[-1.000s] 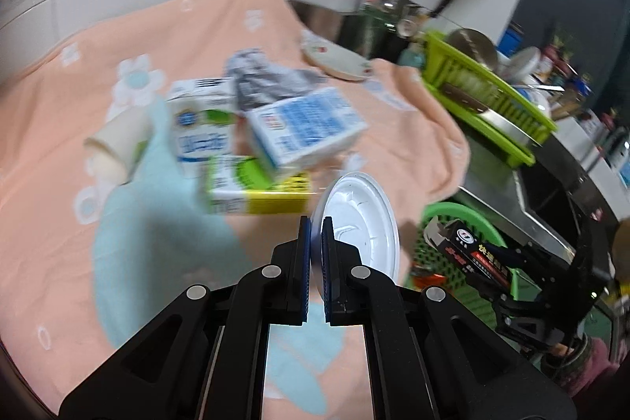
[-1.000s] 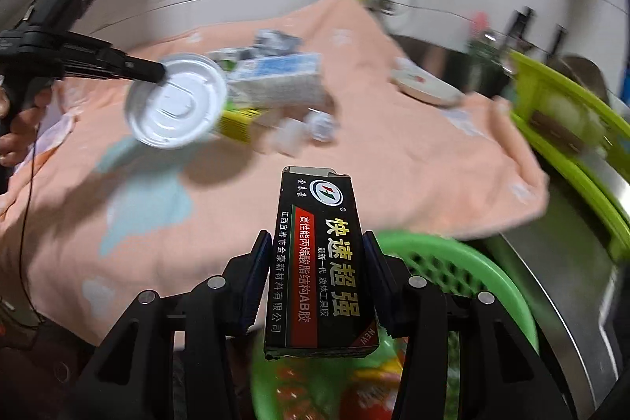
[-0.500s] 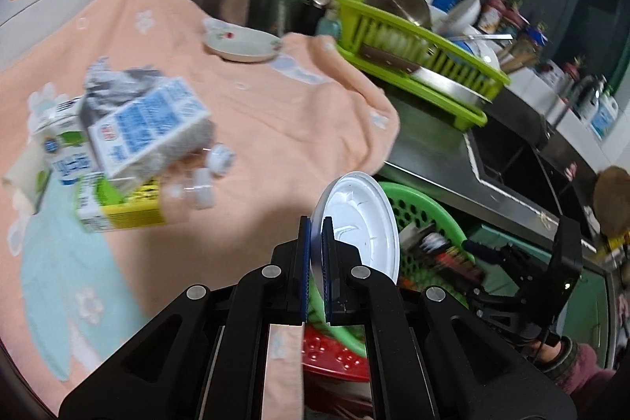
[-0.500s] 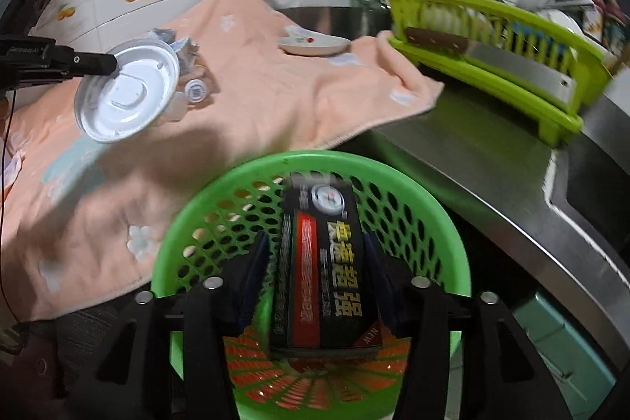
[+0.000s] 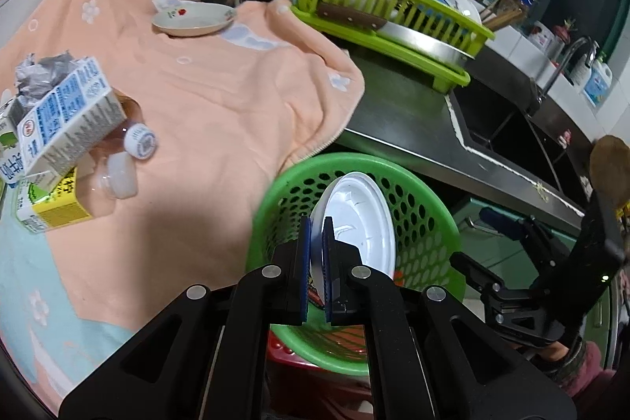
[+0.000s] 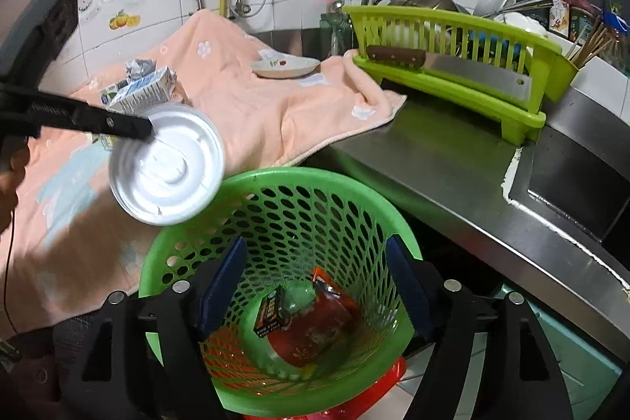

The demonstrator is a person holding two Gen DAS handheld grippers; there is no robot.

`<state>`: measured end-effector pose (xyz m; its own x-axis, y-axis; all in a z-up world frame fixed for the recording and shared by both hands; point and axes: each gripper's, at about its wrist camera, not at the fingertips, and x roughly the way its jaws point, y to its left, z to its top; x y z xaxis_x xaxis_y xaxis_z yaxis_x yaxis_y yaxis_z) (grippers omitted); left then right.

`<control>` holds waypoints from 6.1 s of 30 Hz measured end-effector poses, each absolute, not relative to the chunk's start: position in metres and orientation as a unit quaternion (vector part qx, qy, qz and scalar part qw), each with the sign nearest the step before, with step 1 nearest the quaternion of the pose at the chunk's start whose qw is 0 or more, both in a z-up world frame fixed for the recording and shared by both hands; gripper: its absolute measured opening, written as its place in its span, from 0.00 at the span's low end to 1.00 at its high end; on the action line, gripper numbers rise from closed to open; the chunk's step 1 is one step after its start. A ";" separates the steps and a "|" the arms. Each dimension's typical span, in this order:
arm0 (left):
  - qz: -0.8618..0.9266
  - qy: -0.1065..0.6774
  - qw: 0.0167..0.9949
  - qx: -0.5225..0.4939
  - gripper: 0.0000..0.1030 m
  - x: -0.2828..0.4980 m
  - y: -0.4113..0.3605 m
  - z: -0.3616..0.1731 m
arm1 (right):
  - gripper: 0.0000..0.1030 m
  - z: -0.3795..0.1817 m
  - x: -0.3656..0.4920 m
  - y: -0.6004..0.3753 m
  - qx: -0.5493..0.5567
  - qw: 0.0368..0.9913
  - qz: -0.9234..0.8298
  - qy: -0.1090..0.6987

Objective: Collect trash
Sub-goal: 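Move both tools back over the towel toward the cartons and foil, then grasp the crumpled foil with right tool while left tool grasps blue-white milk carton, then carry the foil and milk carton into the green basket and release both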

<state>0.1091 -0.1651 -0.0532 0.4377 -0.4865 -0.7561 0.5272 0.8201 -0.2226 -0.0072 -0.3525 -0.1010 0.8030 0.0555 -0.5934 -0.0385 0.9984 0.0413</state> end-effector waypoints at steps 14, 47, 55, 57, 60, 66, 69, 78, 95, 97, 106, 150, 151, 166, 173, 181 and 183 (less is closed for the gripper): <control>-0.290 0.443 0.848 0.022 0.20 0.107 -0.163 -0.055 | 0.75 -0.093 -0.007 -0.344 0.019 0.952 0.040 0.302; -0.090 0.403 0.907 -0.077 0.46 0.158 0.050 -0.014 | 0.80 -0.031 0.118 -0.205 -0.067 0.937 0.218 0.263; -0.065 0.398 0.911 -0.086 0.46 0.165 0.077 -0.006 | 0.69 -0.013 0.168 -0.153 -0.097 0.925 0.270 0.250; -0.063 0.399 0.911 -0.090 0.46 0.167 0.082 -0.006 | 0.68 -0.010 0.180 -0.143 -0.105 0.921 0.279 0.249; -0.056 0.401 0.909 -0.093 0.47 0.171 0.089 -0.008 | 0.67 -0.006 0.199 -0.129 -0.111 0.916 0.293 0.250; -0.049 0.403 0.909 -0.097 0.47 0.177 0.097 -0.007 | 0.60 -0.004 0.231 -0.100 -0.135 0.906 0.311 0.252; -0.045 0.401 0.910 -0.095 0.47 0.178 0.101 -0.006 | 0.58 -0.003 0.244 -0.085 -0.151 0.901 0.319 0.253; -0.041 0.401 0.910 -0.093 0.47 0.178 0.111 -0.007 | 0.40 -0.014 0.280 -0.053 -0.204 0.884 0.317 0.277; -0.069 0.400 0.912 -0.064 0.51 0.186 0.087 -0.013 | 0.07 0.001 0.260 -0.074 -0.192 0.906 0.292 0.238; -0.083 0.396 0.913 -0.054 0.61 0.188 0.079 -0.013 | 0.07 0.006 0.255 -0.081 -0.187 0.910 0.288 0.231; -0.155 0.380 0.912 0.017 0.83 0.196 0.035 -0.011 | 0.07 0.027 0.217 -0.123 -0.165 0.929 0.261 0.206; -0.268 0.408 0.854 0.181 0.77 0.273 -0.057 -0.048 | 0.07 -0.044 0.121 -0.265 -0.062 0.947 0.129 0.289; -0.267 0.408 0.854 0.179 0.76 0.271 -0.057 -0.047 | 0.07 -0.044 0.120 -0.266 -0.060 0.947 0.128 0.290; -0.254 0.389 0.880 0.101 0.73 0.217 -0.057 -0.011 | 0.07 -0.050 0.073 -0.291 -0.021 0.950 0.093 0.298; -0.290 0.372 0.876 0.104 0.73 0.172 -0.086 0.003 | 0.08 -0.056 0.043 -0.308 -0.021 0.950 0.061 0.305; -0.330 0.362 0.866 0.101 0.73 0.137 -0.125 0.008 | 0.19 -0.066 0.021 -0.326 -0.019 0.949 0.028 0.314; -0.336 0.363 0.864 0.099 0.73 0.132 -0.133 0.007 | 0.29 -0.068 0.015 -0.331 -0.013 0.949 0.022 0.313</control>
<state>0.1320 -0.1328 0.0067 0.5114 -0.5076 -0.6934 0.6520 0.7549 -0.0717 0.0153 -0.3306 -0.0678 0.8026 0.0333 -0.5956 -0.0501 0.9987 -0.0117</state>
